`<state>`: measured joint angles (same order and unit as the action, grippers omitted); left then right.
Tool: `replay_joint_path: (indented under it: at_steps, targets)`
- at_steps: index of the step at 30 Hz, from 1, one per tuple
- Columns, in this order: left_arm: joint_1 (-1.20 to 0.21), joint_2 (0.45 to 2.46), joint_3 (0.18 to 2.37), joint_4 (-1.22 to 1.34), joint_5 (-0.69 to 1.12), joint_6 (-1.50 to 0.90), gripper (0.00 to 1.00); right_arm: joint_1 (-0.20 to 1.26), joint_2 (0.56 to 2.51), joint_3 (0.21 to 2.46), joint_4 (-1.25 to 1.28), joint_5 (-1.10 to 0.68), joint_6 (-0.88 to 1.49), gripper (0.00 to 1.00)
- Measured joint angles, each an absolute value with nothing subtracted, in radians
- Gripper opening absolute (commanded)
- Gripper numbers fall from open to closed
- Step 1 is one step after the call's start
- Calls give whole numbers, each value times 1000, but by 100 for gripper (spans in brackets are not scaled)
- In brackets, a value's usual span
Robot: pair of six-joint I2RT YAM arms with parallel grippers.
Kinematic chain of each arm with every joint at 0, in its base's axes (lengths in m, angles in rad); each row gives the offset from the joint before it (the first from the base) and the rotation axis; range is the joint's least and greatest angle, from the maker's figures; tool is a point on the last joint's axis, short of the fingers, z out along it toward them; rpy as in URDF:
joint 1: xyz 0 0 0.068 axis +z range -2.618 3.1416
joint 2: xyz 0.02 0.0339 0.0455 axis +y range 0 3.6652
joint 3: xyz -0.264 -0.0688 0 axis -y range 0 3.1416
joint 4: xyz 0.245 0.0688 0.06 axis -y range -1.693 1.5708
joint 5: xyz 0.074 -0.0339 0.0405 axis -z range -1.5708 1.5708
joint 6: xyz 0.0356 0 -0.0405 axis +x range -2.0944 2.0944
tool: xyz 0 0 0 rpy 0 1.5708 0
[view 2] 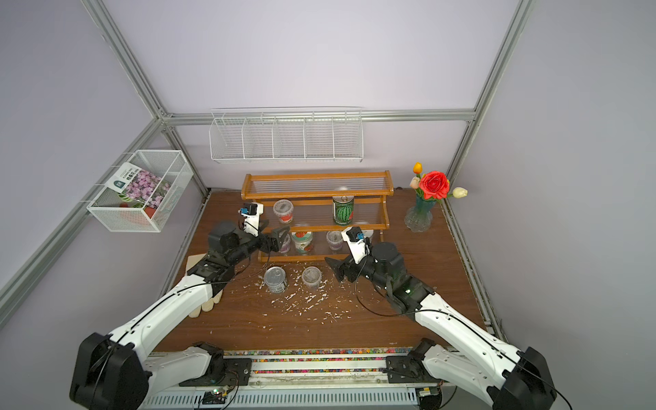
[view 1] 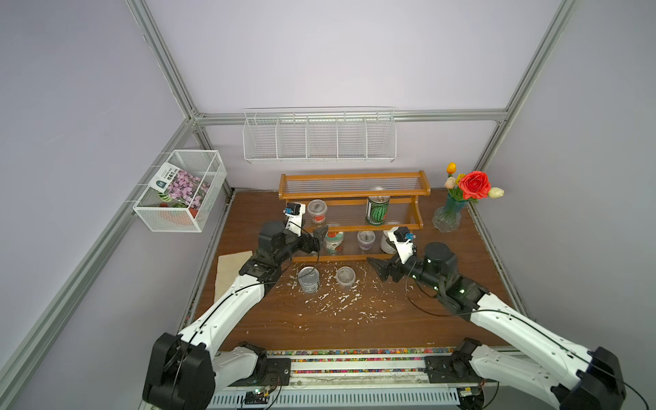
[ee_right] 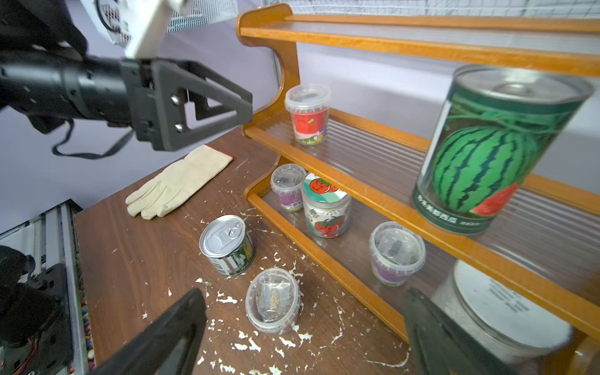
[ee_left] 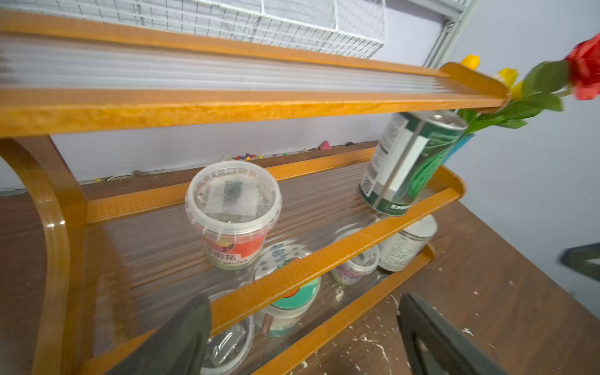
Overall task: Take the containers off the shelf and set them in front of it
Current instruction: 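Pick up a container from the shelf.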
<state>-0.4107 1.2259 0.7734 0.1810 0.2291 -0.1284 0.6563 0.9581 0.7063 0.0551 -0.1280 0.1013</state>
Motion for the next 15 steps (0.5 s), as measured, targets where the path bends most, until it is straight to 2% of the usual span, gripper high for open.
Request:
replay_joint_path:
  at_steps: [7,15]
  targets:
    - [-437,1373,833,248,101,-118,92,588,901,760,-48,-105,76,97]
    - [-437,1493,893,342,51,-126,92,536,867,799,-120,-94,40,97]
